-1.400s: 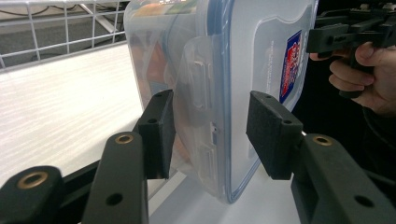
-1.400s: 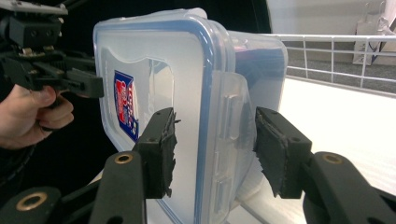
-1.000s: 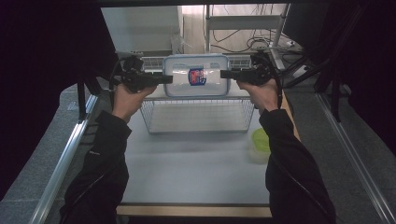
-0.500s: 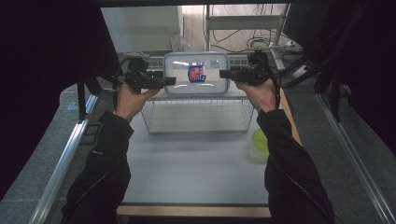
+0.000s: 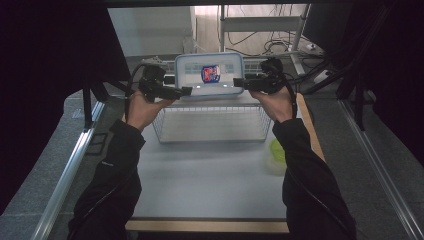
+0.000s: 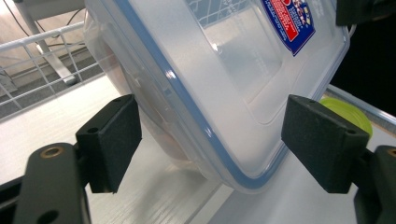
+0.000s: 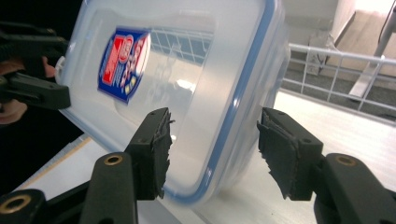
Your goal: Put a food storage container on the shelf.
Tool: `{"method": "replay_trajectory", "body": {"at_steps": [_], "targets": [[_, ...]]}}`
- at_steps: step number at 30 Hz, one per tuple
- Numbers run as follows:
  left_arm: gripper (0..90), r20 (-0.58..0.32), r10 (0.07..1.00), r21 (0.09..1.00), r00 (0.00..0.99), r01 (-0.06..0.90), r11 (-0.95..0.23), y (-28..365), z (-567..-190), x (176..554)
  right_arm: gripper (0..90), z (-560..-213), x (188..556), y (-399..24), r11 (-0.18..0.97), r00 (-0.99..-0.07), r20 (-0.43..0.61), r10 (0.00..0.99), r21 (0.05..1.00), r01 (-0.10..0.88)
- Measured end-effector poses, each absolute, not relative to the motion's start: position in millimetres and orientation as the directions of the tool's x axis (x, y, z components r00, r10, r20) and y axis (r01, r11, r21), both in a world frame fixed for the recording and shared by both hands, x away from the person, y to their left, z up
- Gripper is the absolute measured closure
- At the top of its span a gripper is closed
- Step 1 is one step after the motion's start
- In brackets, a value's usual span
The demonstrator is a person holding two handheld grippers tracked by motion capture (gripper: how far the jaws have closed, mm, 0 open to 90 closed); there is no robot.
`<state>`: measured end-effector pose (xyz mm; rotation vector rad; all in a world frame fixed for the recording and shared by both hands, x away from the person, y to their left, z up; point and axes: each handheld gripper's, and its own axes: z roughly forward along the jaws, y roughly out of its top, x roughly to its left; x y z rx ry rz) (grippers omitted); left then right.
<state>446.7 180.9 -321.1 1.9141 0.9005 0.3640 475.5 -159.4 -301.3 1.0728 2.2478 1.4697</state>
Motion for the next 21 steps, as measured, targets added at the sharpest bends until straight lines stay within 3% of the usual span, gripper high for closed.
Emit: {"method": "replay_trajectory", "body": {"at_steps": [15,21], "targets": [[8.3,-0.019,0.772,0.851,0.636,0.416,-0.322,175.4,-318.5,447.5,46.6,-306.7,476.8,-157.5,0.217,-0.706,0.197,0.68,0.866,0.45],[12.9,0.04,0.758,0.828,0.651,0.403,-0.389,171.5,-323.9,445.3,48.0,-305.6,478.3,-161.1,0.179,-0.701,0.228,0.676,0.872,0.455]]}}
